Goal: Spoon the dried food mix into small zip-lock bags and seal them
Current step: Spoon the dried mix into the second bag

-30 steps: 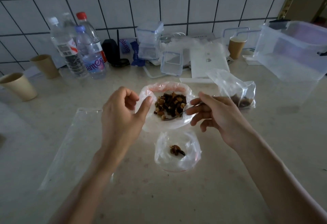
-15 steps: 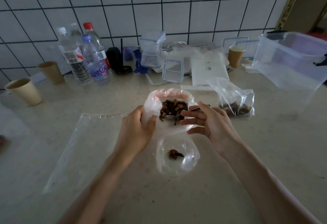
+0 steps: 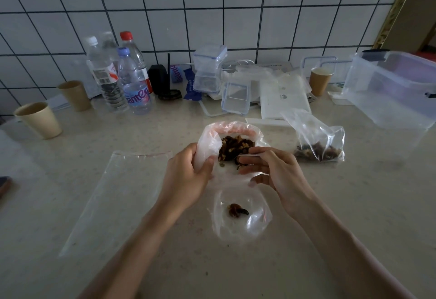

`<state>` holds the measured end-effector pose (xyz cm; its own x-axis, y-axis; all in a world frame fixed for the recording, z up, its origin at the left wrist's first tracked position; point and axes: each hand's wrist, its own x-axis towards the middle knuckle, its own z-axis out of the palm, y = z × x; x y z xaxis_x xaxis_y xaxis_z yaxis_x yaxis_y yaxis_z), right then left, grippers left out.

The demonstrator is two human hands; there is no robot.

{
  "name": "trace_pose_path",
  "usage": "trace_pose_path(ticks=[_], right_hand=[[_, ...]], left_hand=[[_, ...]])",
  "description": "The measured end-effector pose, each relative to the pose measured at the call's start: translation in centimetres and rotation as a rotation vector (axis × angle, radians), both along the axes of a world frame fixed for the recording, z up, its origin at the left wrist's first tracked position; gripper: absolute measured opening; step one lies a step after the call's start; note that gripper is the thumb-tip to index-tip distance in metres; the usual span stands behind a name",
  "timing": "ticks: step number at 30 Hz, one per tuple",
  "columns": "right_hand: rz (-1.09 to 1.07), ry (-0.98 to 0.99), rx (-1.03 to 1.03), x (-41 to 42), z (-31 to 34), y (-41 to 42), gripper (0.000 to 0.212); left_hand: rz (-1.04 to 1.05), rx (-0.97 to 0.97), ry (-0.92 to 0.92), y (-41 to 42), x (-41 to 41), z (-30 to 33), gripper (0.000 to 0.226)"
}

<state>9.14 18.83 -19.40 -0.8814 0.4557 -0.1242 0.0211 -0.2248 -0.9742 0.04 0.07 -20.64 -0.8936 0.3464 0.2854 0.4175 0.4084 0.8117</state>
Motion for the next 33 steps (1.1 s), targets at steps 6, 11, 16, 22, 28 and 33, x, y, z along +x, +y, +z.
trace_pose_path(ticks=[6,11,16,22,28,33], right_hand=[[-0.005,0.061,-0.116,0.0,-0.1,0.6,0.025],[-0.044,0.106,-0.170,-0.1,-0.4,1.0,0.024],[-0.049,0.144,-0.177,0.1,-0.2,1.4,0.025],[-0.024,0.203,-0.148,0.3,0.5,1.5,0.027],[-0.014,0.202,-0.085,0.6,0.7,1.3,0.029],[0.007,0.236,-0.067,0.8,1.1,1.7,0.029]], left_hand=[[0.011,0.041,-0.022,-0.1,-0.3,-0.1,0.016],[0.045,0.141,-0.064,0.0,-0.6,-0.1,0.022],[0.073,0.124,-0.106,-0.4,-0.8,0.0,0.037],[0.094,0.041,0.009,-1.2,-1.1,1.0,0.058],[0.157,-0.004,0.202,-2.1,-0.5,2.8,0.045],[0.037,-0.088,0.248,-3.3,2.9,3.3,0.015]])
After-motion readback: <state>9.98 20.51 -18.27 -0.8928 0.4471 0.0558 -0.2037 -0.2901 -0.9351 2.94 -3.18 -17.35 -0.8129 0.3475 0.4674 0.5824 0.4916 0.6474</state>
